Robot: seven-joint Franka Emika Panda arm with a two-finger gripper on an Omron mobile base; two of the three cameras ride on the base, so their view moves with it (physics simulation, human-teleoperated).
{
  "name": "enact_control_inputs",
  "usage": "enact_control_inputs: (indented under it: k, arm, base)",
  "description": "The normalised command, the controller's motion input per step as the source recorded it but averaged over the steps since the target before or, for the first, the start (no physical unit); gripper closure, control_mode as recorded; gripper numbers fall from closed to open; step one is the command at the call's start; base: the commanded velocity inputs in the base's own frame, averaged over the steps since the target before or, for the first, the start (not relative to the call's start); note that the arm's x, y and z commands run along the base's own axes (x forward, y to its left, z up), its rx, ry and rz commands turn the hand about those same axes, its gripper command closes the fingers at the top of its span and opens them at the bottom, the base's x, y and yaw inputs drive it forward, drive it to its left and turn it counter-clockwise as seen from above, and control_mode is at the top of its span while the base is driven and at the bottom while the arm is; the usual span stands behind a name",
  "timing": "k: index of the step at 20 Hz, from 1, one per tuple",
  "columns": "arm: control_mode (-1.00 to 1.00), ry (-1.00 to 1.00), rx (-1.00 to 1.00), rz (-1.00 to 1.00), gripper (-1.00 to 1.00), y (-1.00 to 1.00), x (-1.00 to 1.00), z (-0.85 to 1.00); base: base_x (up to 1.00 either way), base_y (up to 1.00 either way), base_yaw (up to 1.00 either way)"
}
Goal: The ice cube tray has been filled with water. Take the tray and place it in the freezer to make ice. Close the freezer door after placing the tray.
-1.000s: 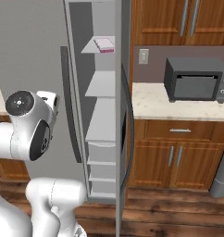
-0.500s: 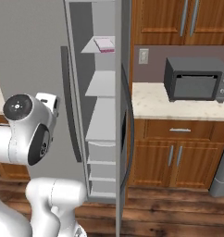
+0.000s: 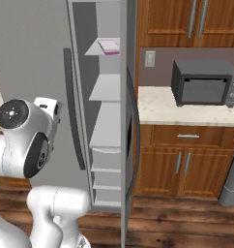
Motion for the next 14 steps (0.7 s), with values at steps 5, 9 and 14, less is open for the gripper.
enact_control_inputs:
  k: [5, 9, 14]
  arm:
    - [-1.0, -0.23, 0.0, -0.01, -1.0, -0.46, -0.38, 0.0]
    - [-1.0, -0.2, 0.0, 0.0, -1.0, -0.9, -0.02, 0.0]
    - [-1.0, -0.08, 0.01, 0.0, -1.0, -0.88, 0.0, -0.03]
  base:
    - [0.0, 0.0, 0.0]
    - [0.0, 0.0, 0.0]
    - [0.0, 0.0, 0.0]
